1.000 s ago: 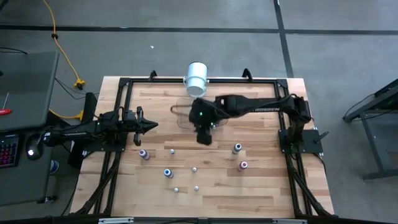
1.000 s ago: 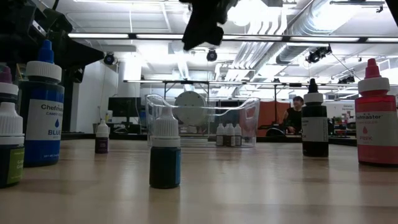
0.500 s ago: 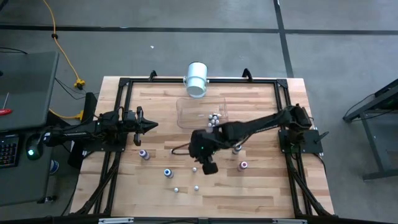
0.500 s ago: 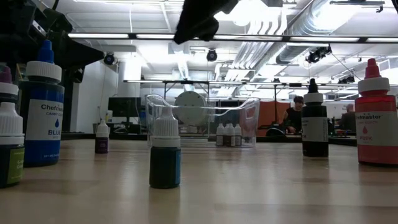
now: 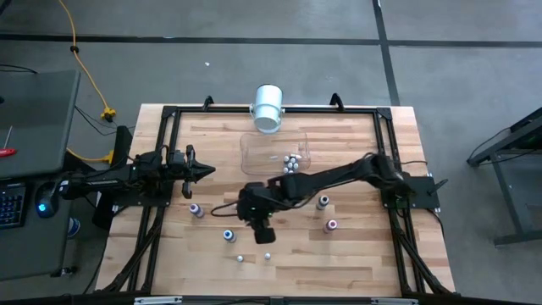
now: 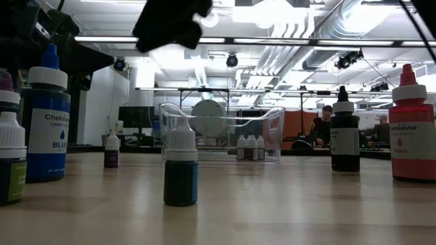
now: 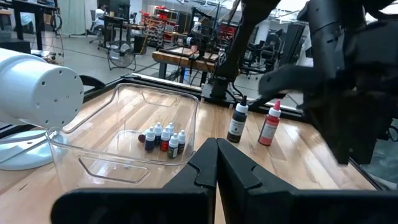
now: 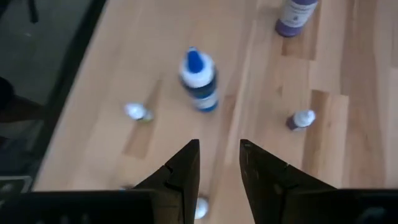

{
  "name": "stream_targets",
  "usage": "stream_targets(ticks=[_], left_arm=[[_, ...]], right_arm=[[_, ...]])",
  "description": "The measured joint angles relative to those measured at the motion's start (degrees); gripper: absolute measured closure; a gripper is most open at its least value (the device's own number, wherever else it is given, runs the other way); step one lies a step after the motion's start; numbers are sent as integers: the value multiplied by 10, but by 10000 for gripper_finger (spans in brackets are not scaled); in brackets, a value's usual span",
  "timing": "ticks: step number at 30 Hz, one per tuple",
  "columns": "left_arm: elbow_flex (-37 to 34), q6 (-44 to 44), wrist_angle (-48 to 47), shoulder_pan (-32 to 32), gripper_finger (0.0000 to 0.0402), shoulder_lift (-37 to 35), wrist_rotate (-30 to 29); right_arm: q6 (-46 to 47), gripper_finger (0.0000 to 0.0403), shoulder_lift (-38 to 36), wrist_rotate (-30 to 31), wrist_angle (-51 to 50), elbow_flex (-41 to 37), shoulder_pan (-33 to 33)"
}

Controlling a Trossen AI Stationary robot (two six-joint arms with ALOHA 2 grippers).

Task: Pick & Place food coloring
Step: Put the small purple food coloring bottle into the transparent bin

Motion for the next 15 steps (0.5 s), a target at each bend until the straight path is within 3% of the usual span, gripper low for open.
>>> stream_targets(ticks=[8, 15], left_arm=[[0, 0, 0, 0, 401, 0, 0], [0, 0, 0, 0, 401, 0, 0]], right_arm=[[-6, 299, 125, 14, -59, 151, -23], [-45, 287, 161, 39, -60, 178, -35]])
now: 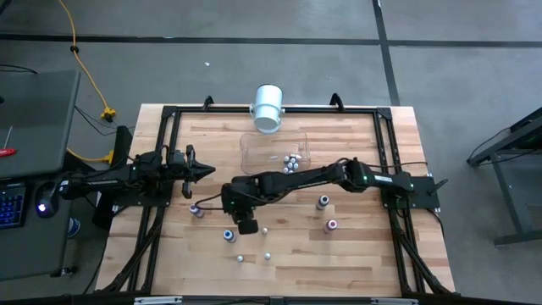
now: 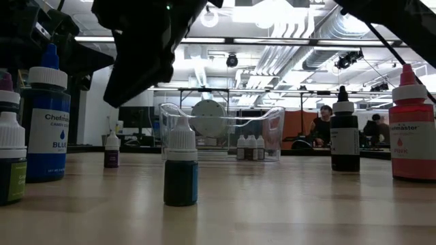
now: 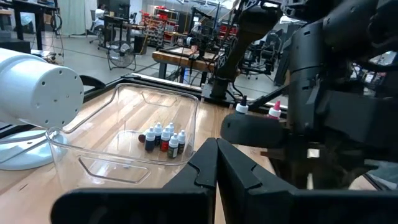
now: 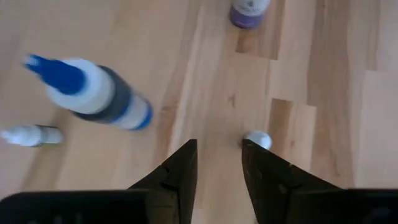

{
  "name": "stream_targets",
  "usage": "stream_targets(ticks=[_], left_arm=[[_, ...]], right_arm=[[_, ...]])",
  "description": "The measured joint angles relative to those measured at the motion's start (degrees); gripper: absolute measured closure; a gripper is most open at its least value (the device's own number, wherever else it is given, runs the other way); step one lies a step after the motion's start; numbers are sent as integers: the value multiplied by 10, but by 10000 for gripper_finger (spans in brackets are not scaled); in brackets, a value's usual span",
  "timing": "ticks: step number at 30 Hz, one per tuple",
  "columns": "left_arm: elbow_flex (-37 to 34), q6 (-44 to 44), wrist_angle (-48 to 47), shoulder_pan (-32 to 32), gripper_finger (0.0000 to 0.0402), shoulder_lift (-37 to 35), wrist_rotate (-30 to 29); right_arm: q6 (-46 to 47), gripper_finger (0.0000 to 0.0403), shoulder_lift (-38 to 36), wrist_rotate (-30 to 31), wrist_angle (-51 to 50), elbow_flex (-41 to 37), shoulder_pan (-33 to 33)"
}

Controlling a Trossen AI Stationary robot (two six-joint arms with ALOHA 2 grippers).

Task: Pick & Place food coloring
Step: Put the small purple food coloring bottle into the transparent bin

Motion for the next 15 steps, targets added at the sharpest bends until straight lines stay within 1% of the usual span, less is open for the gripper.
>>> stream_targets(ticks=[4, 9, 12, 15], left_arm=[[0, 0, 0, 0, 401, 0, 0], [0, 0, 0, 0, 401, 0, 0], [0, 0, 0, 0, 401, 0, 0], [0, 0, 0, 0, 401, 0, 0]], right_arm=[[-10, 257, 2, 28, 0, -3, -6], [-11, 222, 7, 34, 27, -3, -12], [-10, 211, 16, 26, 29, -3, -14], [-11, 208, 20, 21, 29, -3, -15]])
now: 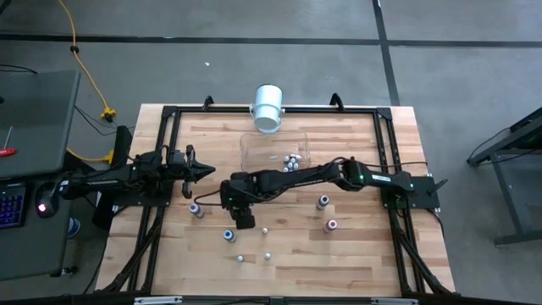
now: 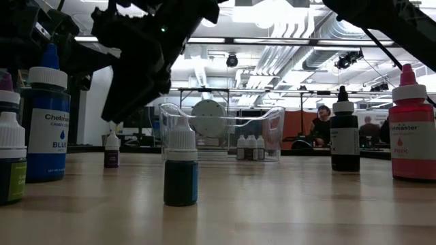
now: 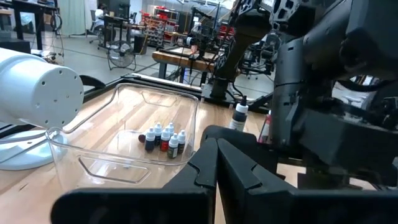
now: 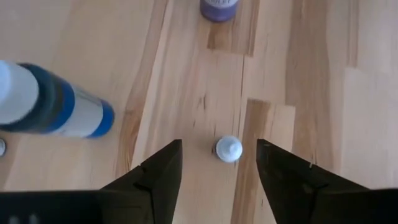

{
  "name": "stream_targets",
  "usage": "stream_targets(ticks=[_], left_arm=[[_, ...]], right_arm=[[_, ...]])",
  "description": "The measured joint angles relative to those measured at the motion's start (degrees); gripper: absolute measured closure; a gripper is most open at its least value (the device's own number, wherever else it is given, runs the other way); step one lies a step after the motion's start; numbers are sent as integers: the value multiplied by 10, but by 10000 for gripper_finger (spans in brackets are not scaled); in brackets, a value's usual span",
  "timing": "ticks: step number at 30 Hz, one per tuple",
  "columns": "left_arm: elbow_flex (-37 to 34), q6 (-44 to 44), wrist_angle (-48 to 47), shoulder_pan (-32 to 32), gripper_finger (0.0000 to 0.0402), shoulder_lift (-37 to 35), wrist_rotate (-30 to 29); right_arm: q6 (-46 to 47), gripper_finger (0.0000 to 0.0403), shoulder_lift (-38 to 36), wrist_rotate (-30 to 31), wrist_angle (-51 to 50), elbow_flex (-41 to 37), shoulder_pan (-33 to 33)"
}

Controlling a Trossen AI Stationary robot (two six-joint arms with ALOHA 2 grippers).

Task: Pick & Place food coloring
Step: Put the small purple food coloring bottle into the transparent bin

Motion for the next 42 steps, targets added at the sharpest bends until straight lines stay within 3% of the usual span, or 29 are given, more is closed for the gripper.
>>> stream_targets(ticks=[19, 34, 42], left_arm=[[0, 0, 0, 0, 401, 0, 0], [0, 0, 0, 0, 401, 0, 0], [0, 0, 0, 0, 401, 0, 0]], right_arm=[[-1, 208, 25, 27, 19, 0, -13], [25, 211, 25, 8, 54, -38, -14], [27, 233, 25, 8, 60, -38, -14]])
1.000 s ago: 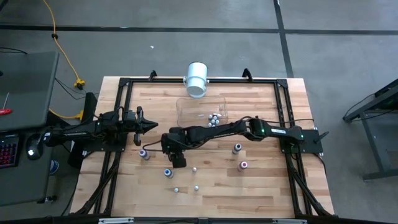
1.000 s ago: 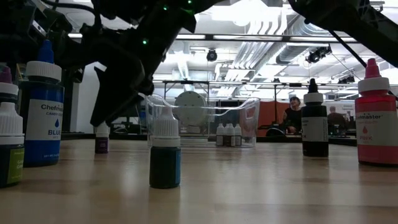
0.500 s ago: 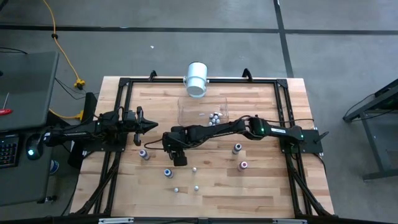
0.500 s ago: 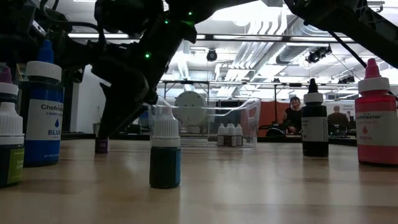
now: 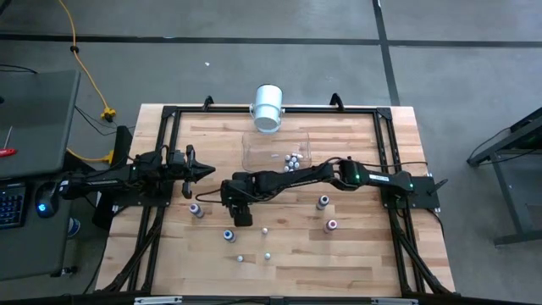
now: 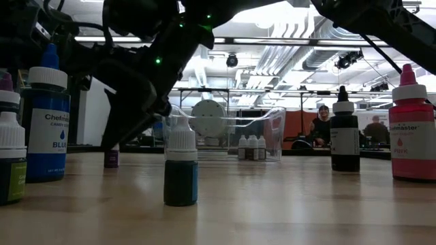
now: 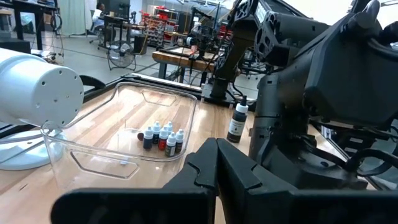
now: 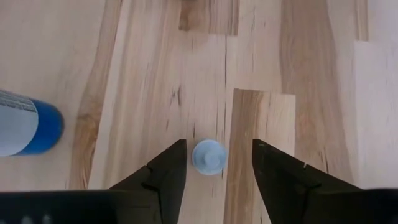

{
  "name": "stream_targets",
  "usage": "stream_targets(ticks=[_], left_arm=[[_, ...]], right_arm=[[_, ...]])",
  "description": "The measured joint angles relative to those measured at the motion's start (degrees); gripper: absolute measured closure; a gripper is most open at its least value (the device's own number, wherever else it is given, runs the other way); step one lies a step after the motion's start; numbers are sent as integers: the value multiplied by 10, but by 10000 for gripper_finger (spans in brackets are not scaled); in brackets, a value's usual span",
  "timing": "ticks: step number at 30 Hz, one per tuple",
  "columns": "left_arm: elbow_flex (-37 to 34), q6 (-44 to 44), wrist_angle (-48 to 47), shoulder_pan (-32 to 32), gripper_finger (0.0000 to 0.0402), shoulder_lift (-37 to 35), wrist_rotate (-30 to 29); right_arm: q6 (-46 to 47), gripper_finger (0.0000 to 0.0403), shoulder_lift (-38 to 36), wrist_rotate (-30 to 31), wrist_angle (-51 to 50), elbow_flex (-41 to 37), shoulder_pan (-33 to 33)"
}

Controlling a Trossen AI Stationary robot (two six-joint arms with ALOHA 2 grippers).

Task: Pick & Place food coloring
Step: Put the small purple food coloring bottle into the transparent bin

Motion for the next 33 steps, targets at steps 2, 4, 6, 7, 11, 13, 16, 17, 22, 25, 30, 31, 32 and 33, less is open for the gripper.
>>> stream_targets(ticks=[2, 4, 6, 7, 11, 13, 16, 17, 22, 25, 30, 31, 32, 33], left_arm=[[0, 0, 0, 0, 401, 0, 0], [0, 0, 0, 0, 401, 0, 0], [0, 0, 0, 0, 401, 0, 0], [0, 0, 0, 0, 401, 0, 0], [0, 0, 0, 0, 401, 0, 0], [0, 0, 0, 0, 401, 0, 0], [0, 0, 0, 0, 401, 0, 0], [0, 0, 0, 0, 401, 0, 0], [0, 0, 0, 0, 401, 0, 0], [0, 0, 0, 0, 401, 0, 0], [0, 0, 0, 0, 401, 0, 0], [0, 0, 0, 0, 401, 0, 0], [0, 0, 0, 0, 401, 0, 0], [0, 0, 0, 0, 401, 0, 0]], right_arm=[[0, 242, 0, 0, 0, 0, 0], [0, 252, 0, 0, 0, 0, 0], [0, 262, 0, 0, -1, 0, 0], [0, 267, 0, 0, -1, 0, 0], [0, 285, 0, 0, -4, 0, 0], [0, 293, 0, 0, -3, 0, 0], [0, 304, 0, 0, -3, 0, 1], [0, 307, 0, 0, -3, 0, 1], [21, 323, 0, 0, -3, 0, 2], [26, 329, 0, 1, -3, 0, 3], [30, 331, 0, 1, -3, 0, 7], [35, 332, 0, 1, -3, 0, 7], [40, 332, 0, 1, -3, 0, 8], [43, 332, 0, 1, -3, 0, 8]])
